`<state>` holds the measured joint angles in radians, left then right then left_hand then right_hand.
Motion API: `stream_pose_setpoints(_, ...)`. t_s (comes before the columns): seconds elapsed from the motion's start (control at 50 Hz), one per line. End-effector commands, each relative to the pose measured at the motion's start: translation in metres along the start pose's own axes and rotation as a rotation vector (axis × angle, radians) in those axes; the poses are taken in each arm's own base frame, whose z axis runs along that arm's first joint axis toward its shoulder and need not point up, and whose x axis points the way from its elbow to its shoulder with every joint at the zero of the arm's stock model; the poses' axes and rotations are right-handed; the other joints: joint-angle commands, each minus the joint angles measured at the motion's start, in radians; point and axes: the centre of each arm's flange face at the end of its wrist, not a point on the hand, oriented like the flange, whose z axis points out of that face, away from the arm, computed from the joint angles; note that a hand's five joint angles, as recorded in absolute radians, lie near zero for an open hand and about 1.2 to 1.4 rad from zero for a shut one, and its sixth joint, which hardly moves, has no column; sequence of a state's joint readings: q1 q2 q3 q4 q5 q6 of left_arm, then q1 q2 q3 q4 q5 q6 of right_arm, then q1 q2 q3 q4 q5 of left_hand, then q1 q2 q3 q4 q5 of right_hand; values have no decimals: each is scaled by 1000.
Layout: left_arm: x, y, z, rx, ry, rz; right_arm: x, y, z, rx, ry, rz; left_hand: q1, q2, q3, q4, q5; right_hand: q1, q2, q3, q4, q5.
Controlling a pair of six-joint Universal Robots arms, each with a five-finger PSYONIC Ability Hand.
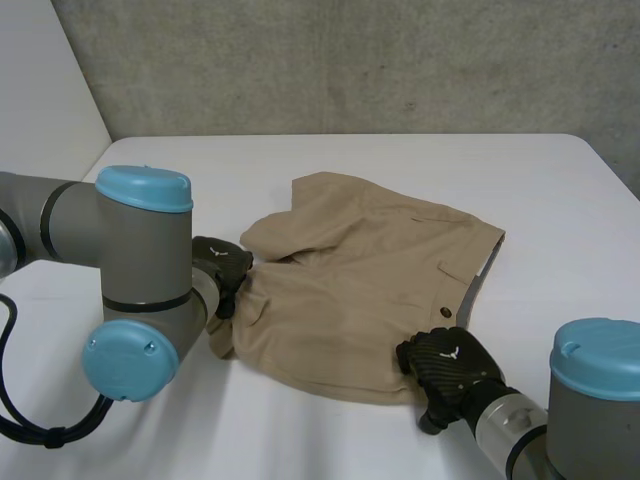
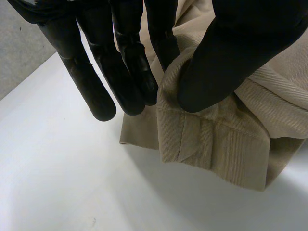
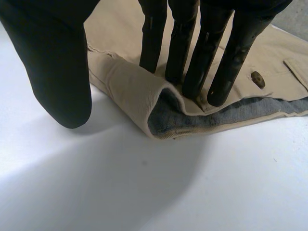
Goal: Fold the shorts.
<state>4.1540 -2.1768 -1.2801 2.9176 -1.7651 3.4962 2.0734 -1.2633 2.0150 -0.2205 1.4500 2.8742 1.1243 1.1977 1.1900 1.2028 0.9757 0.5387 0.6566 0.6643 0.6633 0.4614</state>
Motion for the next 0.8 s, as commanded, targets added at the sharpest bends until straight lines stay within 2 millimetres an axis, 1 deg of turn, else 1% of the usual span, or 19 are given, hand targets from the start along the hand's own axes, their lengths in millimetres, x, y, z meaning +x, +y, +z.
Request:
stream_pose_setpoints(0.02, 0, 0, 0, 1, 1, 0, 5, -1, 11, 33, 42, -17, 272, 199, 206, 193, 246, 348, 230, 222, 223, 250)
stream_pose_setpoints(0.2, 0, -1, -1, 3, 1, 0, 10, -8, 19, 54, 56, -49, 272, 199, 206, 193, 246, 427, 309, 301, 302, 330)
stream_pose_setpoints(0.32, 0, 0, -2, 0, 2, 1, 14, -8, 30, 50, 62, -47, 272, 199, 206, 193, 246, 518, 400, 392, 393, 421)
stream_pose_setpoints(0.36, 0, 0, -2, 0, 2, 1, 14, -9, 31, 51, 62, -48, 272, 199, 206, 193, 246, 603, 485, 477, 478, 505)
stream_pose_setpoints(0.38, 0, 0, -2, 0, 2, 1, 16, -12, 32, 58, 66, -55, 272, 199, 206, 193, 246, 766, 648, 640, 641, 669)
stream_pose_setpoints(0.4, 0, 0, -2, 0, 2, 1, 17, -16, 32, 69, 71, -59, 272, 199, 206, 193, 246, 857, 739, 731, 732, 759)
stream_pose_setpoints(0.44, 0, 0, -2, 0, 2, 1, 19, -23, 33, 91, 78, -68, 272, 199, 206, 193, 246, 858, 740, 732, 733, 760)
stream_pose_setpoints(0.48, -1, -2, -3, 4, -4, -1, 23, -34, 34, 124, 89, -78, 272, 199, 206, 193, 246, 858, 740, 732, 733, 760)
stream_pose_setpoints(0.5, -1, -2, -3, 4, -4, -1, 26, -47, 33, 158, 102, -88, 272, 199, 206, 193, 246, 858, 740, 732, 733, 760)
stream_pose_setpoints(0.54, -2, -4, -7, 9, -4, 1, 30, -61, 29, 191, 113, -99, 272, 199, 206, 193, 246, 858, 740, 732, 733, 760)
stream_pose_setpoints(0.56, -5, -9, -13, 21, -7, -1, 32, -71, 25, 209, 117, -110, 272, 199, 206, 193, 246, 858, 740, 732, 733, 760)
stream_pose_setpoints(0.58, -5, -12, -16, 27, -5, 1, 37, -90, 16, 241, 130, -131, 272, 199, 206, 193, 246, 858, 740, 732, 733, 760)
stream_pose_setpoints(0.6, -7, -15, -21, 32, -5, 2, 38, -99, 12, 251, 135, -143, 272, 199, 206, 193, 246, 858, 740, 732, 733, 760)
stream_pose_setpoints(0.62, -11, -21, -33, 43, -5, 5, 42, -115, 5, 260, 137, -171, 272, 199, 206, 193, 246, 858, 740, 732, 733, 760)
stream_pose_setpoints(0.66, -16, -29, -44, 61, -8, 4, 44, -130, -4, 256, 135, -200, 272, 199, 206, 193, 246, 858, 740, 732, 733, 760)
stream_pose_setpoints(0.68, -21, -37, -57, 88, -15, 3, 46, -136, -7, 246, 135, -213, 272, 199, 206, 193, 246, 858, 740, 732, 733, 760)
stream_pose_setpoints(0.7, -24, -41, -62, 100, -21, 1, 51, -148, -12, 234, 139, -241, 272, 199, 206, 193, 246, 858, 740, 732, 733, 760)
stream_pose_setpoints(0.76, -32, -51, -81, 144, -36, 4, 67, -167, -21, 205, 173, -297, 272, 199, 206, 193, 246, 858, 740, 732, 733, 760)
stream_pose_setpoints(0.8, -33, -52, -87, 156, -32, 17, 74, -170, -21, 179, 183, -327, 272, 199, 206, 193, 246, 858, 740, 732, 733, 760)
